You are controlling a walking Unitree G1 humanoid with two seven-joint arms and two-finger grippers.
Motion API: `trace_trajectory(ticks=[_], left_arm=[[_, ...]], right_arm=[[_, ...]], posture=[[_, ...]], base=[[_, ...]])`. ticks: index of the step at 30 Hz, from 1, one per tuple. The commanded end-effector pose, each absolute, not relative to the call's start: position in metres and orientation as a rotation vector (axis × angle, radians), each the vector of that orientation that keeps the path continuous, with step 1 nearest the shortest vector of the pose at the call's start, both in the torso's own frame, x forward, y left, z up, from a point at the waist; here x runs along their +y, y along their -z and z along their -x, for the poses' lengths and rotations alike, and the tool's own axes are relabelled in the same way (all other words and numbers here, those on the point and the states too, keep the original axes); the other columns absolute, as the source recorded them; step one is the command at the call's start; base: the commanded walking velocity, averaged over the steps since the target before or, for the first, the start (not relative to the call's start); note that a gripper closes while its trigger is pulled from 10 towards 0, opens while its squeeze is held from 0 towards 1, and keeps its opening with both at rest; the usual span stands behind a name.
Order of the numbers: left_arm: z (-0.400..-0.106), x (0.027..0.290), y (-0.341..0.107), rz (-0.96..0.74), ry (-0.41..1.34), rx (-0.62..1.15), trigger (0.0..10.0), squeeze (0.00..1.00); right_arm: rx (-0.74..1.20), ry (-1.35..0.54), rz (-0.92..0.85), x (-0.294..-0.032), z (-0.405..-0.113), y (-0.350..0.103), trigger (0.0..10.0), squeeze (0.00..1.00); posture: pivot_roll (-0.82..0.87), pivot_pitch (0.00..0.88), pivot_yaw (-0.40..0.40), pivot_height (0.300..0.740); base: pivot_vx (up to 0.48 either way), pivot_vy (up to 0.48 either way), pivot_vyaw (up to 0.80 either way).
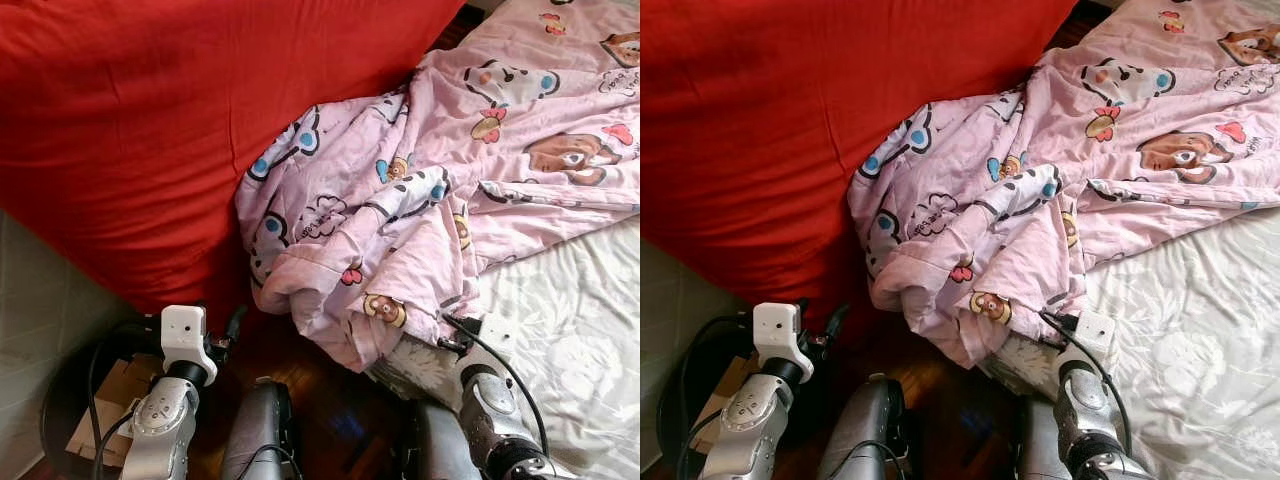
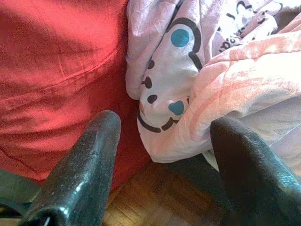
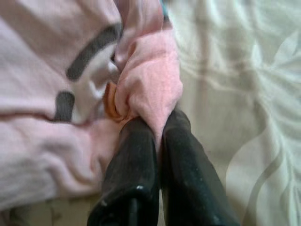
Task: Clean up the room
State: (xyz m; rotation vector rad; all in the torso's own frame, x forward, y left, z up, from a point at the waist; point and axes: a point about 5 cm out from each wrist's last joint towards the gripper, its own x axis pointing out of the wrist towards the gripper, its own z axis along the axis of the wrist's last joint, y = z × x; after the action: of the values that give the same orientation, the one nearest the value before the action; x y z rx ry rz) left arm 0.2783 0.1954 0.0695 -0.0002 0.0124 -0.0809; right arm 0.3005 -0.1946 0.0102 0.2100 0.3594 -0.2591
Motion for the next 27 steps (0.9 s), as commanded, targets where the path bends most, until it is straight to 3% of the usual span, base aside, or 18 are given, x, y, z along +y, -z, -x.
trace_trajectory(ticks=[1,8,9,10,27], left_arm=[[-0.271,0.198,-0.057,0.006,0.064,0.055,10.0,0.0],[-0.271,0.197,-0.051,0.016,0.05,0.075,10.0,0.0],[-0.271,0.197,-0.051,0.018,0.049,0.075,10.0,0.0],[-0.271,0.197,-0.05,0.019,0.048,0.076,10.0,0.0],[-0.272,0.204,-0.04,0.06,-0.003,0.105,10.0,0.0]], right_arm=[[0.362,0.245,-0.21,-0.192,-0.291,-0.002,0.0,0.0],[0.352,0.208,-0.181,-0.19,-0.282,0.003,0.0,0.0],[0.341,0.193,-0.18,-0.188,-0.282,0.003,3.2,0.0],[0.329,0.176,-0.18,-0.186,-0.282,0.002,10.0,0.0],[0.188,0.087,-0.181,-0.178,-0.293,-0.017,10.0,0.0]], posture=[[0.06,0.287,0.038,0.63],[0.05,0.284,0.024,0.63],[0.04,0.283,0.021,0.63],[0.04,0.282,0.02,0.63],[0.03,0.249,0.019,0.639]], base=[[0.0,0.0,0.0],[0.0,0.0,0.0],[0.0,0.0,0.0],[0.0,0.0,0.0],[0.0,0.0,0.0]])
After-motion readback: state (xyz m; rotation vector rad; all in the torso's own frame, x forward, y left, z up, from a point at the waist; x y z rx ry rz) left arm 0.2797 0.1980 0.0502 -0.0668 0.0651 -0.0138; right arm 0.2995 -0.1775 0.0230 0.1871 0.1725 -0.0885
